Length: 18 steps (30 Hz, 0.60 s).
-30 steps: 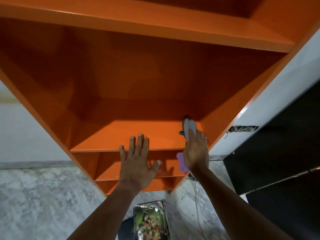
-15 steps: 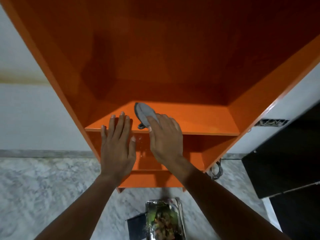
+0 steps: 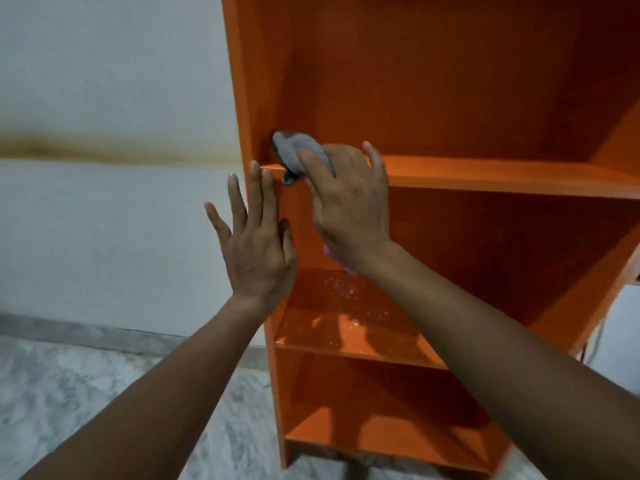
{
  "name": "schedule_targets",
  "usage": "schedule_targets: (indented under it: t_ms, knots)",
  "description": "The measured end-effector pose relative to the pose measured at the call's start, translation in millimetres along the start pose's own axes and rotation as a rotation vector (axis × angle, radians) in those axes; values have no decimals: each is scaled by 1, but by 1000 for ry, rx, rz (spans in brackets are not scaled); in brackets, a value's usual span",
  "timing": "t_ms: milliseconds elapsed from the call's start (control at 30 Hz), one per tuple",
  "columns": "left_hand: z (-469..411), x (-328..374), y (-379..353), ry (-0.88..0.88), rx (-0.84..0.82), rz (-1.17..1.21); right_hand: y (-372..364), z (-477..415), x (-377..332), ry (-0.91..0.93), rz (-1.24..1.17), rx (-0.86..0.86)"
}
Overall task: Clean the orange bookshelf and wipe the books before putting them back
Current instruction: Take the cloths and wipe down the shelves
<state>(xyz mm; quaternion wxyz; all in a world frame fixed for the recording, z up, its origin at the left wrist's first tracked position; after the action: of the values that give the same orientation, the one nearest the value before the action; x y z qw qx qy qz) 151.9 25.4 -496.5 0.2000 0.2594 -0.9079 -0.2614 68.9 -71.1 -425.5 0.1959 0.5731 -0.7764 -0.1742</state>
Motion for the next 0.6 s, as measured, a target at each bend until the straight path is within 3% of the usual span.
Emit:
schedule_targets:
  t_ms: [300, 433, 600]
  knots:
    - [83, -52, -24, 41, -404, 365, -10, 17, -61, 162, -32, -60]
    - [93, -43, -9, 100, -520, 436, -30, 62, -87, 279, 28, -259]
    - [110, -40, -5, 161, -677, 466, -73, 132, -65, -38, -5, -710]
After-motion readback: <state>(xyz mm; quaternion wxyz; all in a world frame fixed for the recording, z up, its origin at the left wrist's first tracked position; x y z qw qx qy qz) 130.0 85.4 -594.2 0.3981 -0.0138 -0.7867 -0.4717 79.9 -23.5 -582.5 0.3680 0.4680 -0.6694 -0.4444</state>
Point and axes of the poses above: each hand's wrist, its own z-axis away from the middle knuckle, its own y-axis out of the back of the hand, x = y × z, the point moved 6 cm from there along -z, towards the middle knuckle, and after that the axes turned 8 degrees about -x, right-handed, at the moved point
